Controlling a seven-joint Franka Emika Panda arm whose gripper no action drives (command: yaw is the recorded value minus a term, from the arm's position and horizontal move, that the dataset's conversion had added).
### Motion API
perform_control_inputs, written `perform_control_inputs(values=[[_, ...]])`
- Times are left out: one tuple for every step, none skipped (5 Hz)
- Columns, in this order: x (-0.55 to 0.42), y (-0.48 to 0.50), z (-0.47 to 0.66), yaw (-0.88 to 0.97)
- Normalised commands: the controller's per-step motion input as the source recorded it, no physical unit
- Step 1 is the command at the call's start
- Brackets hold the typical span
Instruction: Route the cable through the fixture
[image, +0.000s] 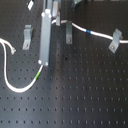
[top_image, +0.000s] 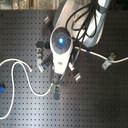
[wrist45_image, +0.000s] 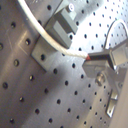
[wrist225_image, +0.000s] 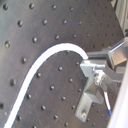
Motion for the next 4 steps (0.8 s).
perform_control_inputs(values=[[-0.176,-0.053,-0.14,0.35],[-0.085,-0.006,-0.14,0.2],[-0.068,-0.035,-0.26,0.16],[-0.019,-0.054,-0.28,0.08]])
